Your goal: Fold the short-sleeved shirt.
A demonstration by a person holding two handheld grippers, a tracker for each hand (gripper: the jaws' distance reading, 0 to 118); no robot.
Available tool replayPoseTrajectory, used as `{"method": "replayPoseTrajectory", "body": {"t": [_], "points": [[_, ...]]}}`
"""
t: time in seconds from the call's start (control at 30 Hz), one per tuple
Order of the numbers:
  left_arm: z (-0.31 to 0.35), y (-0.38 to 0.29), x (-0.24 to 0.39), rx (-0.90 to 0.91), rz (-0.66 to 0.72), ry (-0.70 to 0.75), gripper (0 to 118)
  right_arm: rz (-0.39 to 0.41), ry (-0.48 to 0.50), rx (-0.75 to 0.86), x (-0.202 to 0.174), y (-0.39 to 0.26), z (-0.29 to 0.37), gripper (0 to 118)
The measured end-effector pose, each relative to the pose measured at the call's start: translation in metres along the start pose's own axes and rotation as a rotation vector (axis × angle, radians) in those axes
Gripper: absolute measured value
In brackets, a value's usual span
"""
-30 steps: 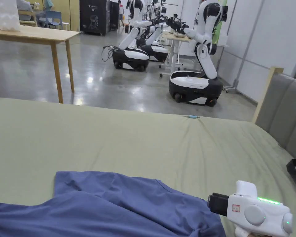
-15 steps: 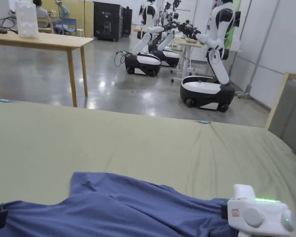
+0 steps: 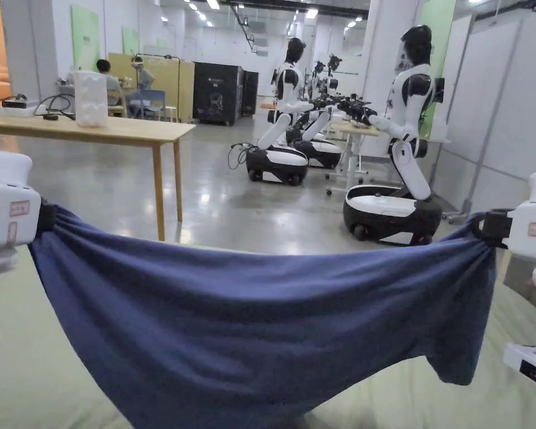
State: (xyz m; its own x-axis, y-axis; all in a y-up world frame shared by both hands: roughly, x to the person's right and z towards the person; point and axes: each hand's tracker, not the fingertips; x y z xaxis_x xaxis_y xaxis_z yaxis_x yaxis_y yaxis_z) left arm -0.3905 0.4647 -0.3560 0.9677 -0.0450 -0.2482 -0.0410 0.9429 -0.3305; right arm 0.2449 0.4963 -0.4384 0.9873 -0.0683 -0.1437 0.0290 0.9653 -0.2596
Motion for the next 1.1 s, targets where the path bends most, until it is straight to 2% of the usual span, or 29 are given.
{"method": "replayPoseTrajectory", "body": {"t": [0.23,0.4,0.6,0.73,0.9,1.1], "points": [[-0.029,0.070,0.004,0.105,0.068,-0.026,0,-0.012,-0.055,0.131,0.005,0.069,-0.004,4],[-0.052,0.077,0.012,0.124,0.047,-0.030,0,-0.001,-0.075,0.148,0.011,0.065,-0.019,4],[-0.083,0.018,0.038,0.080,0.043,-0.022,0,-0.033,-0.108,0.091,0.024,0.002,-0.048,4],[-0.075,-0.006,0.046,0.073,0.048,-0.037,0,-0.057,-0.107,0.073,0.038,-0.021,-0.048,4],[-0.035,-0.040,0.048,0.031,0.059,-0.089,0,-0.039,-0.099,0.023,0.051,-0.056,-0.008,4],[0.036,-0.135,0.037,-0.097,0.008,-0.164,0,0.029,-0.065,-0.115,0.072,-0.155,0.063,4]]}}
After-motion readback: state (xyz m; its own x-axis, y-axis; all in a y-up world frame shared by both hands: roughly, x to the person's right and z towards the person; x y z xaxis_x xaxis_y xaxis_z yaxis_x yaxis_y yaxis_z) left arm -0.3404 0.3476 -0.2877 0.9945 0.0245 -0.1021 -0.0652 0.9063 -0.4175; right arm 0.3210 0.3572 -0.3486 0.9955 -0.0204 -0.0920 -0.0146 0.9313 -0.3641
